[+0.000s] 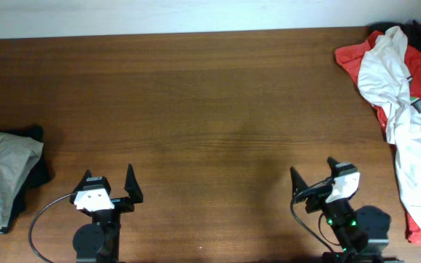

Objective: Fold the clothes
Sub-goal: 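Move the right gripper toward the white T-shirt on the right, then grasp the white T-shirt with the right gripper, left arm waiting center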

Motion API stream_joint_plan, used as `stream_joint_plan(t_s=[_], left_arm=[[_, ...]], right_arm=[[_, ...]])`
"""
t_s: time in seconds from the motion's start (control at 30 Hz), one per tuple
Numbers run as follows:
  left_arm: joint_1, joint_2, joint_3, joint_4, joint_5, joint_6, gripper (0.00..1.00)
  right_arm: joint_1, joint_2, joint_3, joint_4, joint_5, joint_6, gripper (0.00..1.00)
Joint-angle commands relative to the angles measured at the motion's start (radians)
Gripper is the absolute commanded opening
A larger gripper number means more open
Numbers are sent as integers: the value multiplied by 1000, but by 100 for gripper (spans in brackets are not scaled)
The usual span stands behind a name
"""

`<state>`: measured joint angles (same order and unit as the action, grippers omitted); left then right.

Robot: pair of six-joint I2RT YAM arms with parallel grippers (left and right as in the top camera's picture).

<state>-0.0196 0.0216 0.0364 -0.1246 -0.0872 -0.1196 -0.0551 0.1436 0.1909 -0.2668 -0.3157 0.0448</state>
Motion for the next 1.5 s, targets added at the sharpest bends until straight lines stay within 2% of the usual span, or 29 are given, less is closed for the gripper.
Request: stream_joint_plan(t_s=[0.0, 0.1, 0.13, 0.23, 0.3, 0.5, 0.67, 0.8, 0.9, 1.0, 1.1, 1.23, 1.33, 1.47], left_arm=[[-4, -8, -4, 0, -11, 16, 99], [-4, -8, -4, 0, -11, 16, 99], [-4, -8, -4, 0, -11, 16, 99], [-4, -8, -4, 0, -11, 16, 99], [-4, -8, -4, 0, -11, 16, 99], [-4, -8, -4, 0, -11, 16, 99], [-4, -8, -4, 24, -11, 15, 99], [-4, 2, -4, 58, 96, 24, 99], [-4, 81, 21, 63, 103, 23, 99], [-4, 236, 99, 64, 126, 24, 99], [-4, 509, 257, 56, 130, 46, 99], [-4, 922, 541, -57, 285, 46, 99], [-19, 1219, 753, -166, 400, 46, 99], [-78, 1408, 884, -233, 424, 46, 99]], right_arm=[[8, 237, 213, -60, 40, 16, 99], [9, 560, 461, -220, 35, 16, 99], [9, 696, 585, -330, 32, 16, 99], [9, 954, 850, -589, 4, 11, 99], [9, 1055, 956, -659, -34, -24, 99], [9, 1094, 1004, -665, -51, -40, 99], [9, 1094, 1004, -741, -52, -35, 99], [9, 1101, 1014, -793, -54, -28, 99], [8, 1172, 1099, -872, -31, -29, 99], [8, 1299, 1255, -980, -3, -34, 99], [8, 1424, 1405, -1018, 6, -28, 99], [-9, 1498, 1478, -1039, 127, 48, 99], [-108, 1501, 1480, -1035, 171, 50, 99], [-289, 1502, 1480, -1037, 171, 50, 99]])
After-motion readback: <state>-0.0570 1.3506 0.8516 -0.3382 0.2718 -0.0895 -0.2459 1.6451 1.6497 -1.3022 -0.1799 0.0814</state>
